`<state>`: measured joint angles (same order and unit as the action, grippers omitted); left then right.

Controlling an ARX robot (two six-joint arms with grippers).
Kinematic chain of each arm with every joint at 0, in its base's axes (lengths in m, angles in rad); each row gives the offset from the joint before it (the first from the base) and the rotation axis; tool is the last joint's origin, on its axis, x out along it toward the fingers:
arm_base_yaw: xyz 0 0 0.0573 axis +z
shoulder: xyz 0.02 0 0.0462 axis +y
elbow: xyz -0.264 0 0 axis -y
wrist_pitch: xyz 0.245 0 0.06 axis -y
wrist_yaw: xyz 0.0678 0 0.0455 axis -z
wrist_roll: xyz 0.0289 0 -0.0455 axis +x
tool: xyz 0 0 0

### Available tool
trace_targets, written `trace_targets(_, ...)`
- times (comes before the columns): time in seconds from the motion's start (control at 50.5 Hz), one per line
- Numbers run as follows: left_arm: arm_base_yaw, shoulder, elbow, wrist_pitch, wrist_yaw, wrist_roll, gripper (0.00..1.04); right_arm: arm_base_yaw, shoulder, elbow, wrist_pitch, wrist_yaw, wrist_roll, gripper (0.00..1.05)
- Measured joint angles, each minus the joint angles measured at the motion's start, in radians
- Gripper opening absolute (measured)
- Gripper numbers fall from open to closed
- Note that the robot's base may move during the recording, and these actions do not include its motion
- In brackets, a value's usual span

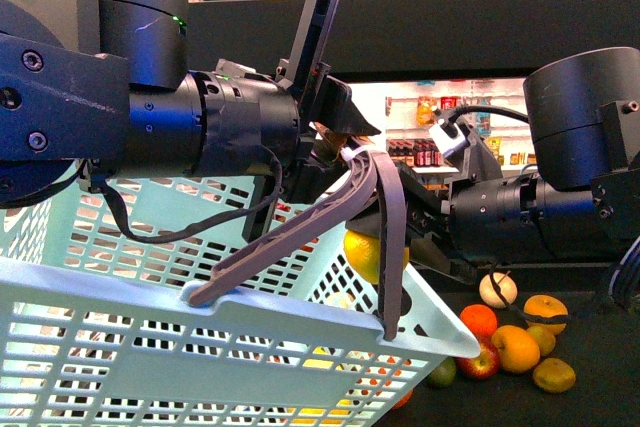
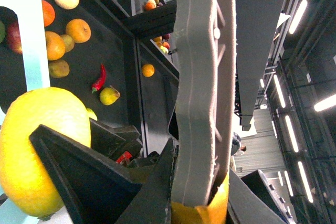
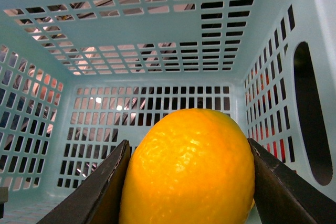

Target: Pick lemon from shelf

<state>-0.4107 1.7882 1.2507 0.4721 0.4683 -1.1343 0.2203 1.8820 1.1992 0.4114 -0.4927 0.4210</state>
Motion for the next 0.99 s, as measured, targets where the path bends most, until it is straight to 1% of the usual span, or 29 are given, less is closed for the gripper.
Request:
trace_targets(0.04,0.000,0.000,0.000,0.000,-0.001,0.000,0.10,0.005,0.000,-0.002,-0.002,0.005,-0.008,0.58)
trace_targets(0.059,0.000,0.000,0.000,0.000,-0.001,0.000,0.10,0.005,0.000,-0.002,-0.001,0.011,-0.018,0.60)
trace_targets(0.079,0.000,0.000,0.000,0.000,0.000,0.000,0.10,0.008,0.000,-0.002,-0.001,0.010,-0.021,0.65)
trace_targets(0.198,0.000,0.000,0.000,0.000,0.000,-0.001,0.10,0.007,0.000,-0.003,0.008,0.014,-0.032,0.82)
trace_targets(0.238,0.000,0.000,0.000,0.000,0.000,0.000,0.10,0.001,-0.002,-0.003,0.010,0.014,-0.034,0.92)
trace_targets(0.277,0.000,0.000,0.000,0.000,-0.001,0.000,0.10,-0.006,-0.005,-0.003,0.012,0.017,-0.032,0.98)
trace_targets(0.337,0.000,0.000,0.000,0.000,-0.001,-0.005,0.10,-0.020,-0.010,-0.003,0.024,0.030,-0.029,0.97)
trace_targets(0.416,0.000,0.000,0.000,0.000,-0.002,-0.003,0.10,-0.043,-0.027,-0.003,0.020,0.070,-0.029,0.97)
trace_targets(0.456,0.000,0.000,0.000,0.000,-0.002,-0.002,0.10,-0.068,-0.048,-0.003,0.009,0.140,-0.050,0.97)
trace_targets(0.535,0.000,0.000,0.000,0.000,-0.003,-0.002,0.10,-0.130,-0.104,-0.018,0.002,0.242,-0.102,0.97)
trace_targets(0.614,0.000,0.000,0.000,0.000,-0.005,-0.002,0.10,-0.196,-0.175,-0.072,0.021,0.310,-0.151,0.97)
trace_targets(0.792,0.000,0.000,0.000,0.000,-0.004,-0.001,0.10,-0.341,-0.407,-0.264,0.067,0.334,-0.233,0.97)
trace_targets(0.931,-0.002,0.000,0.000,0.000,0.000,-0.004,0.10,-0.423,-0.606,-0.422,0.017,0.348,-0.257,0.97)
trace_targets(0.99,-0.002,0.000,0.000,0.000,0.000,-0.003,0.10,-0.443,-0.676,-0.481,-0.009,0.356,-0.263,0.97)
